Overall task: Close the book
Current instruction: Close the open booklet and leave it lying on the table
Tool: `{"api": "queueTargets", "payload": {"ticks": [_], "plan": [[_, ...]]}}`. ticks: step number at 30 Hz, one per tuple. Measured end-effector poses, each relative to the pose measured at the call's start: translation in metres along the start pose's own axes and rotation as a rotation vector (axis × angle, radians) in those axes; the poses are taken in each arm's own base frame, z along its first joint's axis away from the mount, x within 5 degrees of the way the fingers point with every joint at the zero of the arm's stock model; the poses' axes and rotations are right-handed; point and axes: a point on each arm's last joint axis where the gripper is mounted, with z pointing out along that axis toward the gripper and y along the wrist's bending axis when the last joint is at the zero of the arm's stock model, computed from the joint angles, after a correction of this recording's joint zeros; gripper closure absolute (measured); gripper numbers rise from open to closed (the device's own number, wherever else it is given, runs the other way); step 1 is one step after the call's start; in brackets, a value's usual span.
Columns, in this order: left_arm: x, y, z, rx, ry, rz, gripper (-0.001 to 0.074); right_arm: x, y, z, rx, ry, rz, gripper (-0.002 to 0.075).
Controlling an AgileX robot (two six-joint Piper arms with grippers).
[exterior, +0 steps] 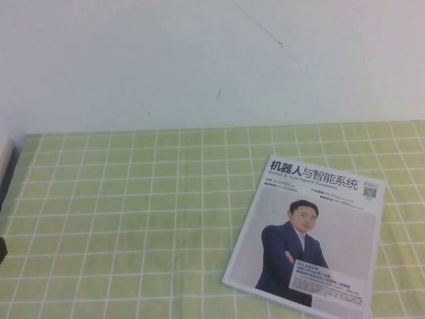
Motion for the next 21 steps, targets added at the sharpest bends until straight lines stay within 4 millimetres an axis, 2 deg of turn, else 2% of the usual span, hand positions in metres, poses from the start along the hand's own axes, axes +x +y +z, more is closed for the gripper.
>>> {"api": "queueTargets", "payload": {"ticks": [21], "plan": [[0.0026, 0.0000, -0.0037, 0.006, -0.030, -0.011, 0.0738, 0.0024, 0.0015, -0.0021, 0.005, -0.018, -0.003, 0.0729]]}}
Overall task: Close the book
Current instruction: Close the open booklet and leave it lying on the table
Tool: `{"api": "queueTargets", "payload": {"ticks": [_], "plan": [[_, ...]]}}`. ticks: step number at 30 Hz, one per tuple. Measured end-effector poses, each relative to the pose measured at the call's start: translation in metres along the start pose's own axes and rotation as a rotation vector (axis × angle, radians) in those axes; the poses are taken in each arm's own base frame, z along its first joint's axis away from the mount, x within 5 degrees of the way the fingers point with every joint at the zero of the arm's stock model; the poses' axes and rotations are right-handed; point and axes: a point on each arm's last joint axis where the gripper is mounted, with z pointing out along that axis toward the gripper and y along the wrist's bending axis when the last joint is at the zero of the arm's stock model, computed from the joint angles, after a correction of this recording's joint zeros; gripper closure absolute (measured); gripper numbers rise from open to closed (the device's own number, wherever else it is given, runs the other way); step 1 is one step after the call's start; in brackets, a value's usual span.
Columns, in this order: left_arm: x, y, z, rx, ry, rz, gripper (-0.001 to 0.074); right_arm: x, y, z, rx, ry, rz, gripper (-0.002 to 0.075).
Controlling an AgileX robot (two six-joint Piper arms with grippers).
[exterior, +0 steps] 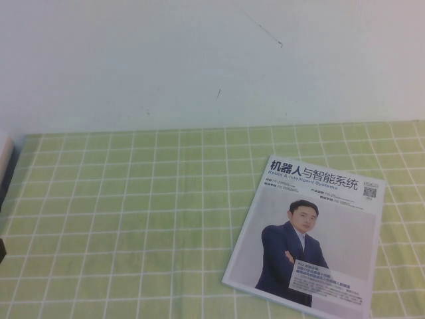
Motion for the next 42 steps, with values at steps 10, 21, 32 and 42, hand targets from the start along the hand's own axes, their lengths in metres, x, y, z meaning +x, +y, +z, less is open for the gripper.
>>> {"api": "queueTargets", "payload": {"ticks": [10, 21, 32, 42], "plan": [[0.010, 0.006, -0.013, -0.083, -0.058, -0.011, 0.0738, 0.000, 0.000, 0.000, -0.001, -0.001, 0.002, 0.0729], [0.068, 0.021, -0.021, -0.406, -0.028, -0.053, 0.0738, 0.000, 0.000, 0.000, -0.004, -0.001, 0.004, 0.0729], [0.119, 0.020, -0.006, -0.395, 0.103, -0.222, 0.0738, 0.000, 0.000, 0.000, -0.004, -0.001, 0.004, 0.0729], [0.121, 0.015, -0.005, -0.314, 0.158, -0.010, 0.0738, 0.000, 0.000, 0.000, -0.004, -0.001, 0.004, 0.0729]]}}
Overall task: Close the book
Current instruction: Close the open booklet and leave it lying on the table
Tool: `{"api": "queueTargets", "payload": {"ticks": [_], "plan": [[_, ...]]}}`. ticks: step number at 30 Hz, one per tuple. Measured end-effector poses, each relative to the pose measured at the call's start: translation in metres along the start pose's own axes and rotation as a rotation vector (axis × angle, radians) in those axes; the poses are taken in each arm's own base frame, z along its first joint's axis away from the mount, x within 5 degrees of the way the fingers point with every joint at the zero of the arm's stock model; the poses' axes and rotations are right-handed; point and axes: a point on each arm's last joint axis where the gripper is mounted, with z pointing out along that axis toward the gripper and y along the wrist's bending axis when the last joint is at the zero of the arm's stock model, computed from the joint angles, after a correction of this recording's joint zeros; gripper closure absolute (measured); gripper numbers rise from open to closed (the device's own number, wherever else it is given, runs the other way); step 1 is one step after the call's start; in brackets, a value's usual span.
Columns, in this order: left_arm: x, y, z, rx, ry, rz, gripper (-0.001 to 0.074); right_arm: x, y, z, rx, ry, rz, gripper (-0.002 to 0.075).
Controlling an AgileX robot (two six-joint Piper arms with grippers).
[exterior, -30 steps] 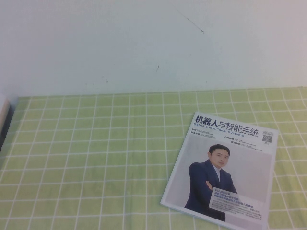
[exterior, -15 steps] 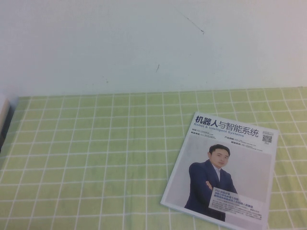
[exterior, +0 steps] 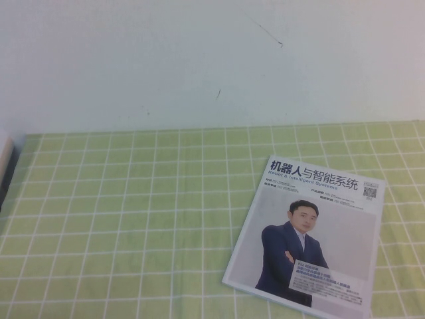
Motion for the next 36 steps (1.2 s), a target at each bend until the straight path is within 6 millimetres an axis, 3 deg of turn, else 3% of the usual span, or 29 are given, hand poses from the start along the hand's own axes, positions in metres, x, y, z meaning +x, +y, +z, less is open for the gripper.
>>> {"api": "queueTargets", "payload": {"ticks": [10, 36], "plan": [[-0.0001, -0.0007, 0.0000, 0.008, 0.000, -0.120, 0.0738, 0.0000, 0.0000, 0.0000, 0.000, 0.000, 0.000, 0.0729], [0.0001, 0.0000, -0.0002, 0.000, 0.005, -0.123, 0.0738, -0.0001, 0.0001, 0.0000, -0.001, -0.001, 0.002, 0.0729]]}}
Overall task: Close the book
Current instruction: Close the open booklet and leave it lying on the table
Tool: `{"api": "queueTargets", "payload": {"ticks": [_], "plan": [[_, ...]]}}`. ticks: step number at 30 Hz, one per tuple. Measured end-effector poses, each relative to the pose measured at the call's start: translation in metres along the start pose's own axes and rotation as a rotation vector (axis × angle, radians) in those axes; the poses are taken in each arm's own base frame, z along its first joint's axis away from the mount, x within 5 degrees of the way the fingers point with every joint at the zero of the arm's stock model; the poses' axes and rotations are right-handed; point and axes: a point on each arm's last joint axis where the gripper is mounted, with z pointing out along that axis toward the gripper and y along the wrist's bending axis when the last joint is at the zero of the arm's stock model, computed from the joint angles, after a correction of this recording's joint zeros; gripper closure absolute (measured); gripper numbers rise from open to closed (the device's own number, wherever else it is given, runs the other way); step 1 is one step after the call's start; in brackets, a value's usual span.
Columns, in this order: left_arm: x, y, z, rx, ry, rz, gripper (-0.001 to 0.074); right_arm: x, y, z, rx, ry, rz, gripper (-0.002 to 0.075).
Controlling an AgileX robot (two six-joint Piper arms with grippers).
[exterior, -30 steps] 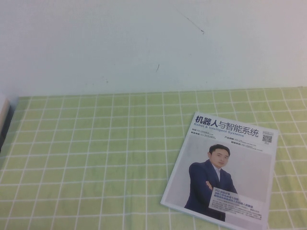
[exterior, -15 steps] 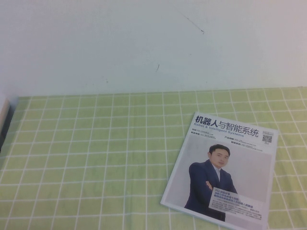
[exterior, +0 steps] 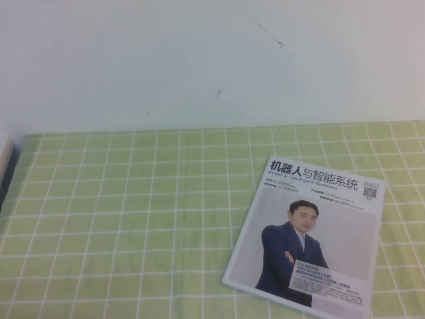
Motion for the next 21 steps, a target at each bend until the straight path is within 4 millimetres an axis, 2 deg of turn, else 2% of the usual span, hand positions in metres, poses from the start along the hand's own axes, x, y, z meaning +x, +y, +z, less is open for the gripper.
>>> {"api": "queueTargets", "payload": {"ticks": [5, 10, 13, 17, 21], "plan": [[0.000, 0.000, 0.000, 0.000, 0.002, 0.000, 0.0738, 0.002, 0.000, 0.001, 0.011, -0.017, 0.000, 0.0729], [0.000, 0.000, 0.000, 0.000, 0.002, 0.000, 0.0738, 0.012, -0.007, 0.009, 0.169, -0.147, -0.067, 0.0729], [0.000, 0.000, 0.000, 0.000, 0.001, 0.001, 0.0738, 0.026, -0.007, 0.014, 0.249, -0.249, -0.083, 0.0729], [0.000, 0.000, 0.000, 0.000, 0.001, 0.001, 0.0738, 0.052, -0.004, 0.029, 0.299, -0.353, 0.014, 0.0729], [0.000, 0.000, 0.000, 0.000, 0.001, 0.001, 0.0738, 0.067, 0.000, 0.037, 0.255, -0.260, 0.098, 0.0729]]}}
